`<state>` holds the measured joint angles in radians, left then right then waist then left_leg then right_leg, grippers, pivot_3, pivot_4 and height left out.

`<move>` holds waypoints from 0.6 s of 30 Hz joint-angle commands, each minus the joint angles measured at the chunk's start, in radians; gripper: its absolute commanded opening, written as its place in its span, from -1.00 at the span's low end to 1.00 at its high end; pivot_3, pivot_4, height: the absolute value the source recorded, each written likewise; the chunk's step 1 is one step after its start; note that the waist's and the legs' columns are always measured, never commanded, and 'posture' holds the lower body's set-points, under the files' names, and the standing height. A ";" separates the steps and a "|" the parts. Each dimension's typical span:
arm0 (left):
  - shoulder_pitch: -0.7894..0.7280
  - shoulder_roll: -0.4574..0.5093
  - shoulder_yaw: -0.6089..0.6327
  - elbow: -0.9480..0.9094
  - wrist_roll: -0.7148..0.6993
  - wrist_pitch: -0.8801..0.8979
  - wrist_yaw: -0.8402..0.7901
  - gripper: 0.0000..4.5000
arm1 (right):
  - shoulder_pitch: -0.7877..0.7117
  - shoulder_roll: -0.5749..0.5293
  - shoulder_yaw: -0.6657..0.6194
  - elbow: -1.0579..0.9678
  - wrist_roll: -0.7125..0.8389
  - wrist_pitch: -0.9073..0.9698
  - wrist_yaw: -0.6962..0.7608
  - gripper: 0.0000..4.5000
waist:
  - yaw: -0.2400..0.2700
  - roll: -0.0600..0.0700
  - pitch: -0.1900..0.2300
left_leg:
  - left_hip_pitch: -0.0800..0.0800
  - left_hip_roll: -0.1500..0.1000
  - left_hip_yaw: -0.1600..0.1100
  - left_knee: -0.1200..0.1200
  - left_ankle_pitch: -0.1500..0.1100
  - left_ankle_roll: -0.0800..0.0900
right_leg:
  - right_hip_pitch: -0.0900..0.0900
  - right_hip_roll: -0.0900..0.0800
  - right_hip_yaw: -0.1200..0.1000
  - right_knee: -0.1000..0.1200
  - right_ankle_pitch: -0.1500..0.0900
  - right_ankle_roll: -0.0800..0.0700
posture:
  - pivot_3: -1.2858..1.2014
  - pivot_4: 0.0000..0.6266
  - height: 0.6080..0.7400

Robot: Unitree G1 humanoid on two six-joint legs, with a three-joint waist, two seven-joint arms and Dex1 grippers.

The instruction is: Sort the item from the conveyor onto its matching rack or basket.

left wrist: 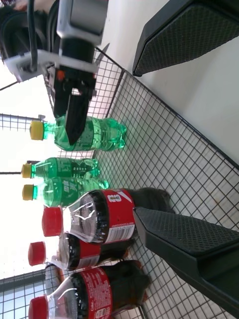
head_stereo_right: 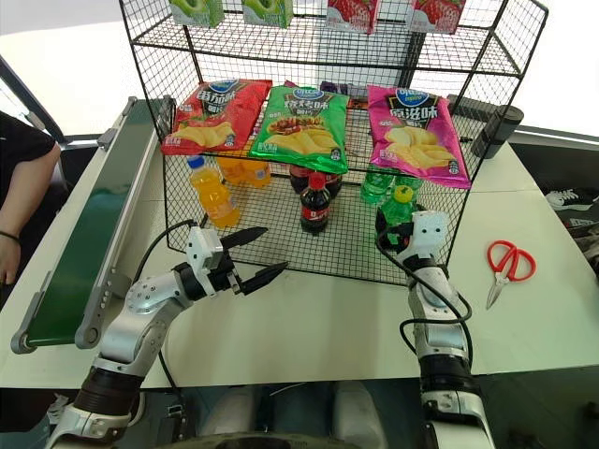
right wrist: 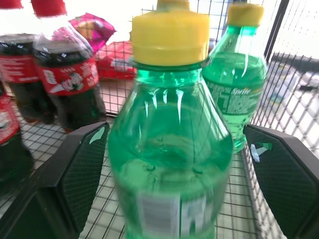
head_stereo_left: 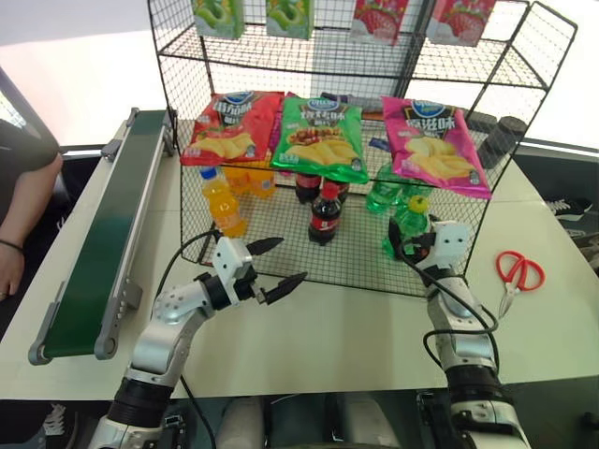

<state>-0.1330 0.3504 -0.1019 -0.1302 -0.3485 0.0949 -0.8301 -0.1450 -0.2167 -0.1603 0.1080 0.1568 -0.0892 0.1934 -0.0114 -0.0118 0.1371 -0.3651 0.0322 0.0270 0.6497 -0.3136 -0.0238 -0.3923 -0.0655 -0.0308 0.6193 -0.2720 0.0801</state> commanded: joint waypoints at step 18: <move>0.024 0.179 0.128 0.128 0.022 -0.016 -0.022 1.00 | 0.526 -0.263 -0.117 -0.733 0.260 0.280 0.328 0.98 | 0.003 0.000 0.000 | 0.006 0.000 0.000 -0.001 0.000 0.000 | 0.005 0.001 0.000 -0.001 0.000 -0.001 | 0.03 -0.52 1.00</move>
<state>-0.1113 0.5127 -0.0068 0.0054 -0.3224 0.1003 -0.8361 0.3656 -0.4627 -0.2160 -0.5725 0.3623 0.1867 0.4933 -0.0086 -0.0122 0.1367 -0.3584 0.0322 0.0274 0.6483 -0.3138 -0.0234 -0.3873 -0.0646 -0.0306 0.6190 -0.2726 0.0792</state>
